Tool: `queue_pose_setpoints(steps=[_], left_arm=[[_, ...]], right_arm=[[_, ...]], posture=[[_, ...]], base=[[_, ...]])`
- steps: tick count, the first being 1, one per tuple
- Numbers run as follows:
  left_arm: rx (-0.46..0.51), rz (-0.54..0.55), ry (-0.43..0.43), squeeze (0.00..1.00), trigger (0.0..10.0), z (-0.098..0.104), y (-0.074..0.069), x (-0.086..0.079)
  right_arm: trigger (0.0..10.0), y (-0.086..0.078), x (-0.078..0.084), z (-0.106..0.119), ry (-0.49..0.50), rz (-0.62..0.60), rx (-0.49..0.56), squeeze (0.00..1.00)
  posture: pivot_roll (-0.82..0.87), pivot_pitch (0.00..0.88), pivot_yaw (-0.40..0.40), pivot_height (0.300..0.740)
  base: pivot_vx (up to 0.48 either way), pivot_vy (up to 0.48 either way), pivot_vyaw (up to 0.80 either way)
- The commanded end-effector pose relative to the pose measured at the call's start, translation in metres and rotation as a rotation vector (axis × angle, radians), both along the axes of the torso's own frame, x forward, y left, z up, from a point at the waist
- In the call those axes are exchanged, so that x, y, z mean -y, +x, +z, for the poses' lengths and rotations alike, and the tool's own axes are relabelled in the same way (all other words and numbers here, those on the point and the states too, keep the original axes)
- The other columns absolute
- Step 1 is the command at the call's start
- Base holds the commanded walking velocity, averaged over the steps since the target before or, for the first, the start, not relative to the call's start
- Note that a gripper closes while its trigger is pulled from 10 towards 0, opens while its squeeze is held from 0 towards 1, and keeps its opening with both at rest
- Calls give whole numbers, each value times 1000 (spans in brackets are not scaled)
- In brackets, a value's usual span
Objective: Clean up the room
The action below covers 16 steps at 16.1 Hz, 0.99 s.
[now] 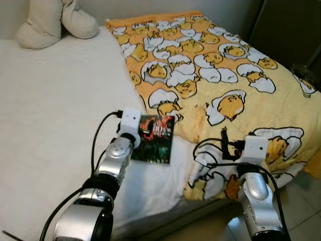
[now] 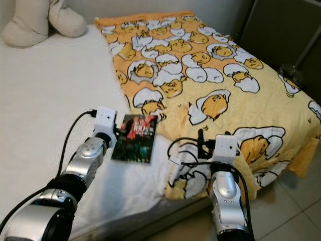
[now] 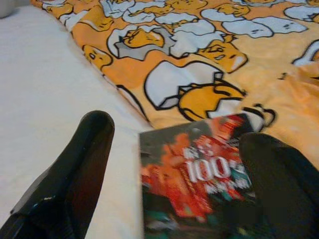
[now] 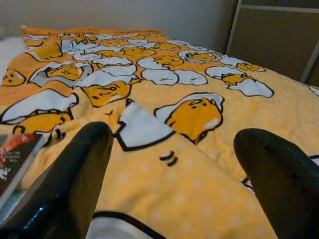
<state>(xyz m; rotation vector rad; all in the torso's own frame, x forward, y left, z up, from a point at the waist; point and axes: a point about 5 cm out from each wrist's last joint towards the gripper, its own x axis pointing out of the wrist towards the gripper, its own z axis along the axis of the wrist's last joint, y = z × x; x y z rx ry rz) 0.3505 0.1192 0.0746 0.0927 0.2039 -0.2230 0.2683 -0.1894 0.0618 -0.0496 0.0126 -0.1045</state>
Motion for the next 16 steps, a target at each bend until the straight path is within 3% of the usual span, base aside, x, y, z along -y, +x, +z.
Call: queue_pose_setpoints(steps=[1,2,3,7,10,16], left_arm=[[22,0,2,1000,10000,9,6,4],[19,-20,1,1000,10000,12,9,8],[-20,-32,-26,0,10000,12,11,12],[-130,2,-85,0,10000,2,11,15],[-209,34,-90,0,10000,-8,7,14],[-258,57,-94,0,10000,-17,2,12]], right_arm=[[10000,-2,2,0,-3,-9,-4,0],[10000,-3,2,0,-2,-7,-7,0],[10000,-5,1,-1,-1,-5,-11,0],[10000,-12,2,0,-5,1,-20,0],[10000,-30,10,-3,-26,-9,-55,0],[10000,-57,15,0,-41,-23,-90,0]], posture=[[-76,0,24,740],[-77,0,24,740],[-78,0,19,740],[-102,15,2,740],[-143,62,-10,740],[-203,133,-20,740]], base=[[458,0,0],[0,0,0],[0,0,0],[0,0,0],[0,0,0],[0,0,0]])
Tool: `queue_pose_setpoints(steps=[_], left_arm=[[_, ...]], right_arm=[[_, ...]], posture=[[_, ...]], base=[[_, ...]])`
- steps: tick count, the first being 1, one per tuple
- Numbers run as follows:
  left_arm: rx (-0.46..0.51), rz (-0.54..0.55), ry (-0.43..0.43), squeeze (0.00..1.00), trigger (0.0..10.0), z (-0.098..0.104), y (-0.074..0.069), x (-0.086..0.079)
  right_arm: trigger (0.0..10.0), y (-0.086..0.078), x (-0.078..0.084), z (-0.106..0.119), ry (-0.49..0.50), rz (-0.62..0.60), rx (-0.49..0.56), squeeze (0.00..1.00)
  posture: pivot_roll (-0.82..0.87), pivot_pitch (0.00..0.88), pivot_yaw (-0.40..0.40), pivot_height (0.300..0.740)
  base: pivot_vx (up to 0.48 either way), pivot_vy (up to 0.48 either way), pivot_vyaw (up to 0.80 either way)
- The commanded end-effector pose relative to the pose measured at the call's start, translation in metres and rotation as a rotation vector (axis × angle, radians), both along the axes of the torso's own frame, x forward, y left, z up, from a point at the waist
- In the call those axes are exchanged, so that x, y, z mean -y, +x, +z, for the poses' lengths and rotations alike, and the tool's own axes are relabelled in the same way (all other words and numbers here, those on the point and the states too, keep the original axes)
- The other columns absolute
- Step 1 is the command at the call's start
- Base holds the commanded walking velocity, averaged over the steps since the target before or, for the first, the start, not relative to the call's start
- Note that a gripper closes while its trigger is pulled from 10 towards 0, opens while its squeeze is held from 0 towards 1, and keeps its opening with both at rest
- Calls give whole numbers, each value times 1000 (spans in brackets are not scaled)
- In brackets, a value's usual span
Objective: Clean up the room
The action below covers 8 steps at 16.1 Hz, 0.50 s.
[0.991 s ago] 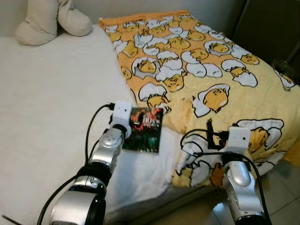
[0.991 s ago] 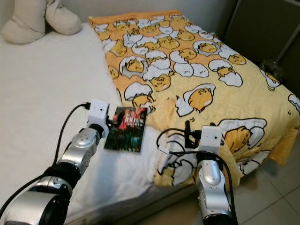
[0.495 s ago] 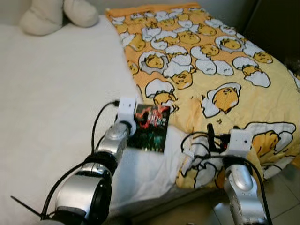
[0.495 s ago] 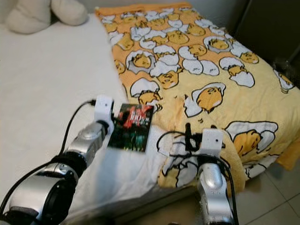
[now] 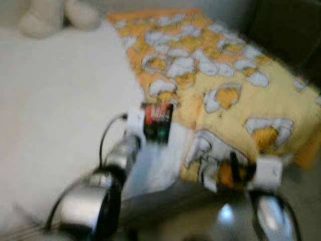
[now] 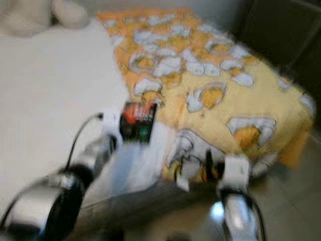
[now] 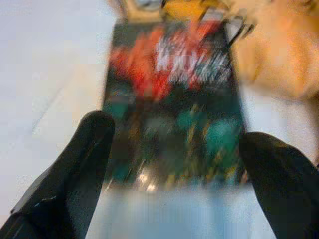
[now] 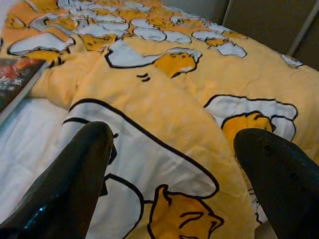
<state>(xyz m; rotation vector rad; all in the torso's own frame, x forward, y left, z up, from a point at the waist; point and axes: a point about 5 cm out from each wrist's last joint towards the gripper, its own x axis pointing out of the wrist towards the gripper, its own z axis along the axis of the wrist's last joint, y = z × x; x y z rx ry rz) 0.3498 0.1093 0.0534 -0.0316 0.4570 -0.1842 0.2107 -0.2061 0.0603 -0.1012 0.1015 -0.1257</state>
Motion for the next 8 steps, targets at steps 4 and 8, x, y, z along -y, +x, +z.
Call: queue_pose_setpoints(steps=[4,8], left_arm=[[59,51,-2,0,10000,10,7,-9],[457,60,-72,0,10000,40,-9,-19]], right_arm=[[10000,-14,-3,4,-9,10,-19,0],[10000,10,-13,27,-14,38,95,0]], posture=[[-224,137,0,740],[-133,51,24,740]], base=[[0,0,0],[0,0,0]])
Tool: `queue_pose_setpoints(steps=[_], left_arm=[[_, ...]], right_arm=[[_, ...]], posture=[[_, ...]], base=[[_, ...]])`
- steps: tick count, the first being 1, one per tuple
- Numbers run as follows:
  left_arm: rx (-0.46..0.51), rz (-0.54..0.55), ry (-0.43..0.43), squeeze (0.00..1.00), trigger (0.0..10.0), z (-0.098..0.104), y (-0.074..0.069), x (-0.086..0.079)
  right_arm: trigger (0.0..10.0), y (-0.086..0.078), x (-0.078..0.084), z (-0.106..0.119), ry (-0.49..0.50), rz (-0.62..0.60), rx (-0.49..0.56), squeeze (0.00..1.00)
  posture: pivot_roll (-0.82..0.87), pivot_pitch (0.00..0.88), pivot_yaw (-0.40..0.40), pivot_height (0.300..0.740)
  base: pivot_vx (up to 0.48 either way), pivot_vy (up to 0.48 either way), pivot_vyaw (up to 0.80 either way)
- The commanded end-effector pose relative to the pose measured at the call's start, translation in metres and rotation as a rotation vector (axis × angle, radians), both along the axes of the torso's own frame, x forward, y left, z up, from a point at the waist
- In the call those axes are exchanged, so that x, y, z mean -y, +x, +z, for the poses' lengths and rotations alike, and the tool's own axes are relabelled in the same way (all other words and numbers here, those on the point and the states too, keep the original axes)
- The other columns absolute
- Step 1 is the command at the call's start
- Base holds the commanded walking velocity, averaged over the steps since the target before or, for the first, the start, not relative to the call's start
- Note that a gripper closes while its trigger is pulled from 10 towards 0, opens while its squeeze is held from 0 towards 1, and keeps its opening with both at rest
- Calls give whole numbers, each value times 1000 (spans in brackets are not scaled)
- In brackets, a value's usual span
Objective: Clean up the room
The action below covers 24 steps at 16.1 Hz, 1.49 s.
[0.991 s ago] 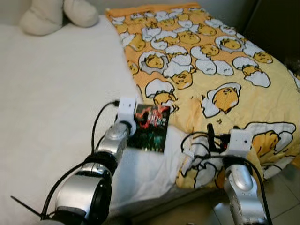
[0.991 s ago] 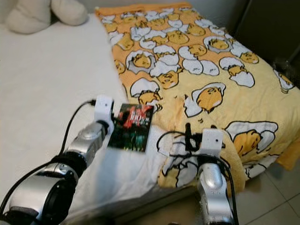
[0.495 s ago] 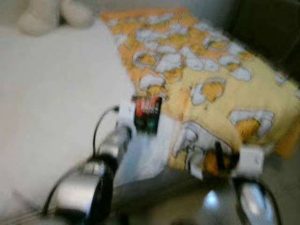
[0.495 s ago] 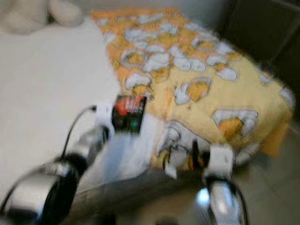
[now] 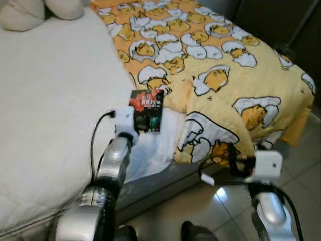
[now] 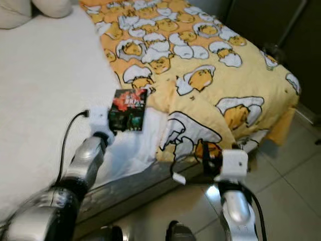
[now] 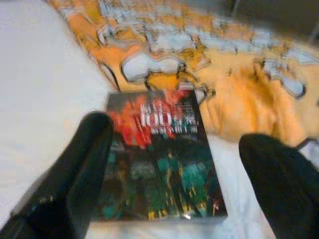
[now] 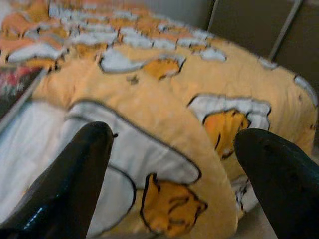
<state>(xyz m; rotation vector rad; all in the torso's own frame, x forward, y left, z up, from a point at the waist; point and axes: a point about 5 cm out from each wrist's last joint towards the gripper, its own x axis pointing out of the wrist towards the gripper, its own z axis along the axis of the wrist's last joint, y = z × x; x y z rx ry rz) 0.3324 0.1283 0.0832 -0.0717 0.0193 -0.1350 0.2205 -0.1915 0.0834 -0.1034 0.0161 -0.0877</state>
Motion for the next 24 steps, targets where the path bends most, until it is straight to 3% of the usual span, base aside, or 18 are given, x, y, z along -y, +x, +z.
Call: queue_pose_setpoints(steps=[1,2,5,6,7,9,11,12,13,14,16,18,21,22,23,24], left_arm=[[110,13,-9,0,10000,23,-8,-3],[111,-25,22,0,10000,24,-32,2],[18,-52,112,0,10000,1,-52,-3],[38,-52,171,0,10000,0,-78,-27],[56,-37,173,0,10000,3,-95,-40],[72,-19,114,0,10000,16,-96,-37],[37,-77,134,0,10000,15,-92,-20],[6,-122,150,0,10000,11,-88,-13],[-13,-87,86,0,10000,12,-76,-15],[-24,-76,67,0,10000,12,-72,-17],[-40,5,79,0,10000,10,-69,-24],[-12,17,98,0,10000,18,-74,-23],[-24,-84,227,0,10000,16,-87,-20],[-3,-125,284,0,10000,19,-85,-18],[19,-166,347,0,10000,31,-73,-25],[20,-170,352,0,10000,33,-71,-28]], right_arm=[[10000,6,-1,12,-4,-7,52,0],[10000,13,-2,15,11,-9,77,0],[10000,23,-3,11,37,-22,78,0],[10000,24,0,12,74,-56,97,0],[10000,23,5,11,95,-83,93,0],[10000,17,20,-9,87,-138,-9,0],[10000,5,20,-22,48,-58,-69,0],[10000,0,22,-27,50,-57,-88,0],[10000,6,17,-28,117,-27,-71,0],[10000,8,14,-25,137,-9,-51,0],[10000,-10,21,-22,124,-53,-31,0],[10000,-33,31,-26,89,-82,-59,0],[10000,-46,40,-25,57,-116,-58,0],[10000,-43,38,-25,66,-120,-48,0],[10000,-35,28,-25,99,-141,-17,0],[10000,-34,26,-25,104,-139,-11,0]], posture=[[-96,23,19,740],[-33,0,-1,740],[10,0,-33,740],[26,0,-69,740],[45,0,-105,740],[74,0,-167,740],[99,0,-210,740],[92,0,-194,740],[16,0,-94,740],[-8,0,-69,740],[-49,0,-54,740],[-47,0,-80,740],[-30,0,-81,740],[-22,0,-66,740],[-8,0,6,740],[-8,0,6,740]], base=[[0,0,0],[0,0,0],[0,0,0],[0,0,0],[0,0,0],[0,0,0],[0,0,0],[0,0,0],[0,0,0],[0,0,0],[0,0,0],[0,0,0],[0,0,0],[0,0,0],[0,0,0],[0,0,0]])
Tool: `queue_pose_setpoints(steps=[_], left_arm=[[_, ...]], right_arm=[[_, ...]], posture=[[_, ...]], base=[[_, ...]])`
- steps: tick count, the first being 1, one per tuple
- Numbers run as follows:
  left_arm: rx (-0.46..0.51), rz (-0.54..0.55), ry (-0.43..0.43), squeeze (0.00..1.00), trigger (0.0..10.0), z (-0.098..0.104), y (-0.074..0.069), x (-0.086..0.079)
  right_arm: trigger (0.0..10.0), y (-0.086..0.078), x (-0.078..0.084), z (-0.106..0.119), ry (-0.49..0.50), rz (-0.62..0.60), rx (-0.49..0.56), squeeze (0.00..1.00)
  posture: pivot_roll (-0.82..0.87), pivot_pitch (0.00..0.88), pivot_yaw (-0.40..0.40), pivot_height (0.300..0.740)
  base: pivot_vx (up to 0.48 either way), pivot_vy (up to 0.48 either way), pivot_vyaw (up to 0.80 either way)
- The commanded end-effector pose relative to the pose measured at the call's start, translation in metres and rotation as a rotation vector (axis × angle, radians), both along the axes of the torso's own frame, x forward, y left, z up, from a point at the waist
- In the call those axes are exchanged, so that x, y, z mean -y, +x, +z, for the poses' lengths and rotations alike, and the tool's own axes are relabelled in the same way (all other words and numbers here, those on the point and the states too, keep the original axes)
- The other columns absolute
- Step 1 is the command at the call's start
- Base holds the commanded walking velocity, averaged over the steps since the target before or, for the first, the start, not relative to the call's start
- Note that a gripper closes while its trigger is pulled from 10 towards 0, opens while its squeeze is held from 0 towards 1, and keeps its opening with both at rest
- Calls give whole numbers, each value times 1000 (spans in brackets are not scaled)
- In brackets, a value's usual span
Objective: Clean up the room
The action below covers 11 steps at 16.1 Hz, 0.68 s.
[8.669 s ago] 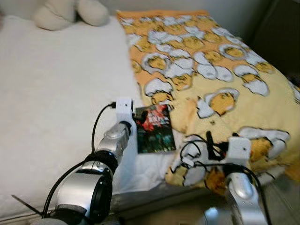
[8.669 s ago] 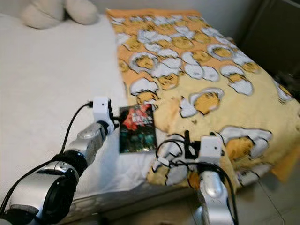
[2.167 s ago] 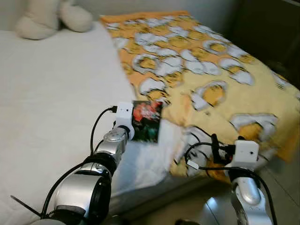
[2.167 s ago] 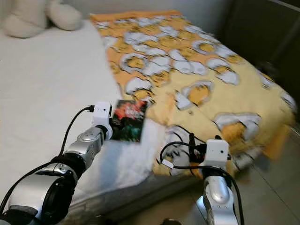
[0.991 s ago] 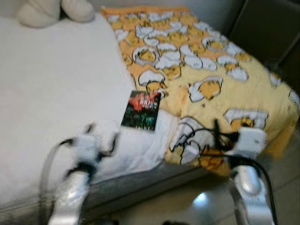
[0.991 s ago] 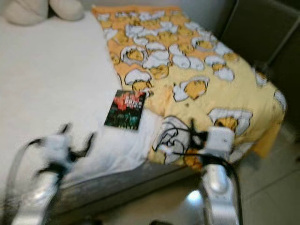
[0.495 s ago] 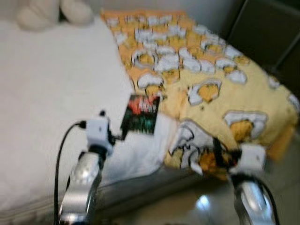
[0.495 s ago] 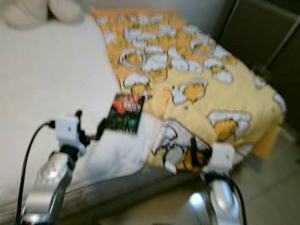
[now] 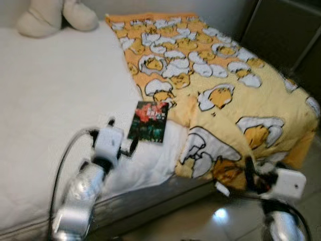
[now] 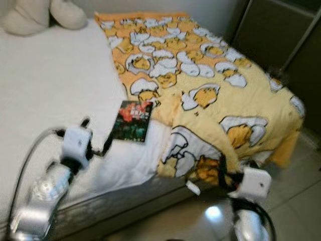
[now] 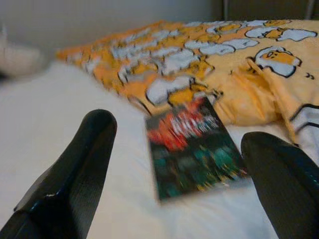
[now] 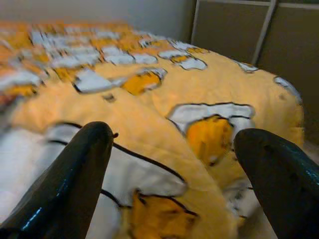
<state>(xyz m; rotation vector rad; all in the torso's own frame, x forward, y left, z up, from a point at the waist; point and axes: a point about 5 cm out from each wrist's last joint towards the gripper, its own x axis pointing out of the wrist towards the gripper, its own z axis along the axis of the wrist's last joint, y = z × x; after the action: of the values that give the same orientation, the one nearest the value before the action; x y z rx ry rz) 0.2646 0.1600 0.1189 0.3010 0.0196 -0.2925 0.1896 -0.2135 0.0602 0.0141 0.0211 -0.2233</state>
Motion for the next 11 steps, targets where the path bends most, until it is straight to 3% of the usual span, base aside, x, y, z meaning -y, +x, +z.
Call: queue_pose_setpoints(steps=[1,5,8,10,11], left_arm=[[-12,-3,5,0,10000,1,2,-6],[29,18,-45,0,10000,16,21,-11],[23,-40,0,0,10000,16,28,-9],[-21,-12,-46,0,10000,7,33,-12],[-100,121,-177,0,10000,-7,36,-21]], right_arm=[[10000,-2,0,-4,-8,-20,-6,0],[10000,-2,-3,-11,6,-36,-7,0],[10000,4,-5,-9,4,-42,24,0],[10000,5,-7,-7,-15,-19,34,0],[10000,10,-3,-1,-15,-15,52,0]], posture=[[-11,0,47,740],[-27,0,115,740],[-50,0,166,740],[-82,0,181,740],[-108,0,181,740]], base=[[0,0,0],[0,0,0],[0,0,0],[0,0,0],[0,0,0]])
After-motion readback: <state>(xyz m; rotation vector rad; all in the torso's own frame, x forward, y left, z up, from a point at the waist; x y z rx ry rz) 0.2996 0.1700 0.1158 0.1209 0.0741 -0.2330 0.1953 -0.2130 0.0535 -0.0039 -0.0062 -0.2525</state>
